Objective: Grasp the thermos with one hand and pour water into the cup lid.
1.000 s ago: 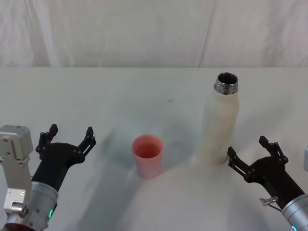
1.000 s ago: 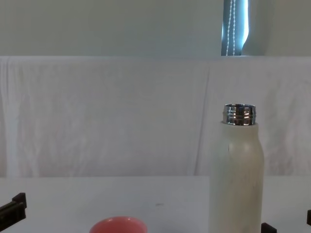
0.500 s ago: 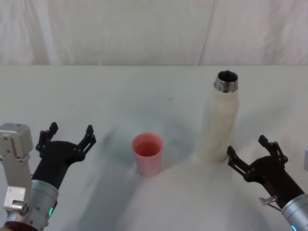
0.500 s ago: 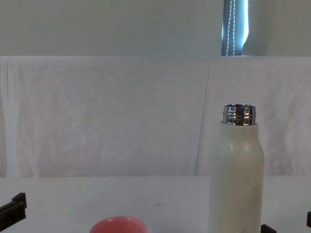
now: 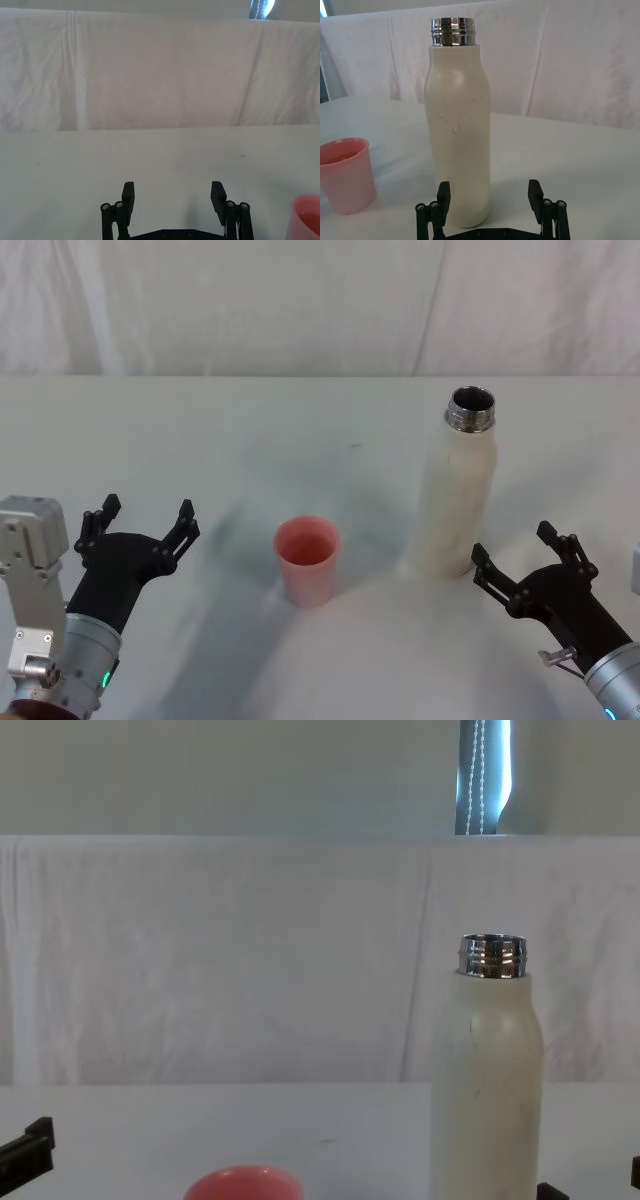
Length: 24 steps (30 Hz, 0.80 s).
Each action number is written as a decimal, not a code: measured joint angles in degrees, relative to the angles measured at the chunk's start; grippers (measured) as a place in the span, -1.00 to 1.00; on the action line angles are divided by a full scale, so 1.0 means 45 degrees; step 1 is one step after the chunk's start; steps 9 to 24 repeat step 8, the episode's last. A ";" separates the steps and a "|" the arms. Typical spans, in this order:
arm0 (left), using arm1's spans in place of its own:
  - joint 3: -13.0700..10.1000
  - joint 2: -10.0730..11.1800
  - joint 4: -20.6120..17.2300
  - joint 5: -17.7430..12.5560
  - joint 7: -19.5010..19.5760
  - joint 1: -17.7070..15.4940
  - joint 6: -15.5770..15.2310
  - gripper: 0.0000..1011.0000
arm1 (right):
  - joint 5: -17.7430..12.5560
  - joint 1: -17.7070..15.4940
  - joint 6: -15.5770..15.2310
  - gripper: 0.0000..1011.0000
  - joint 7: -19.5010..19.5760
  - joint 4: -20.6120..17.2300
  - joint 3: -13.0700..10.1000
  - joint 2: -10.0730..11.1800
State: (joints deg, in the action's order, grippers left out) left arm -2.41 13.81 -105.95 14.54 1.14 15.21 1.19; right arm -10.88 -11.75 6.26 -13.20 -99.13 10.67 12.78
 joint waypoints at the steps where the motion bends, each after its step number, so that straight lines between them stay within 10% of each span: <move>1: 0.0000 0.0000 0.0000 0.0000 0.0000 0.0000 0.0000 0.98 | 0.0000 0.0000 0.0000 0.98 0.0000 0.0000 0.0000 0.0000; 24: 0.0000 0.0000 0.0000 0.0000 0.0000 0.0000 0.0000 0.98 | 0.0001 -0.0001 -0.0005 0.98 0.0007 0.0000 0.0000 0.0000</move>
